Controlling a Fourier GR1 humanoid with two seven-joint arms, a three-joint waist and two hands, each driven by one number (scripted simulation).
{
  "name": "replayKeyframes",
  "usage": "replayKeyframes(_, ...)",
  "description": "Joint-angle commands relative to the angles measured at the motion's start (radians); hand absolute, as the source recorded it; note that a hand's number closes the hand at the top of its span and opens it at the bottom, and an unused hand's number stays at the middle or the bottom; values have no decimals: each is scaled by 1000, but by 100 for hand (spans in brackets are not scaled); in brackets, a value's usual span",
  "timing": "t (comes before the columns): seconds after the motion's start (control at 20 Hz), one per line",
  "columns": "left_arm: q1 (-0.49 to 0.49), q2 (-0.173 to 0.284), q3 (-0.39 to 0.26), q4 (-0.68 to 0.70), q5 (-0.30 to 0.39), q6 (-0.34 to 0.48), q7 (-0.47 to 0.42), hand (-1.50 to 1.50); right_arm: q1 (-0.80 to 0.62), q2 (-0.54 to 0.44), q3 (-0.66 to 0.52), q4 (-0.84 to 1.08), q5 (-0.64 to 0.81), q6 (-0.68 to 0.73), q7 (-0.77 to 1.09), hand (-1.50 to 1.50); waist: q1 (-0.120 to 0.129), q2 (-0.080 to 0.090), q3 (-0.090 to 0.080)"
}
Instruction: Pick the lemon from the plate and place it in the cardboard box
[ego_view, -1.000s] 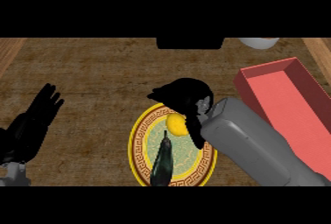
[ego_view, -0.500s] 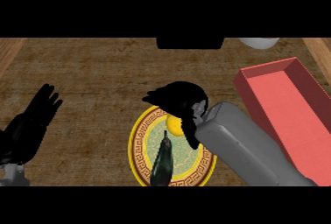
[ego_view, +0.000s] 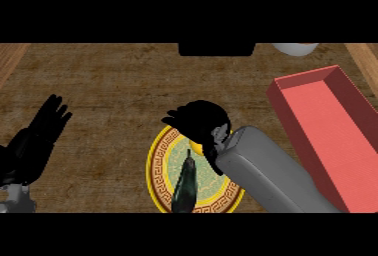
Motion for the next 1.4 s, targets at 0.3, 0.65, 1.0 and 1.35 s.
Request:
replayKeyframes(0.3, 18, -33, 41, 24, -23, -54, -19, 0, -3, 40, -31, 67, 139, -4, -48, -150, 2, 0, 0)
replayKeyframes(0.65, -15, -79, 9, -18, -76, -14, 31, 0, -39, 80, -38, 144, 188, 12, -62, -150, 2, 1, 0)
replayKeyframes(1.0, 1, -77, 58, -44, -57, -45, 48, 0, 9, 87, 2, 217, 248, -46, -111, -150, 5, 1, 0)
replayKeyframes(1.35, -4, -52, 103, -42, -60, -77, 69, 0, 17, 78, -30, 225, 306, -29, -153, -150, 1, 0, 0)
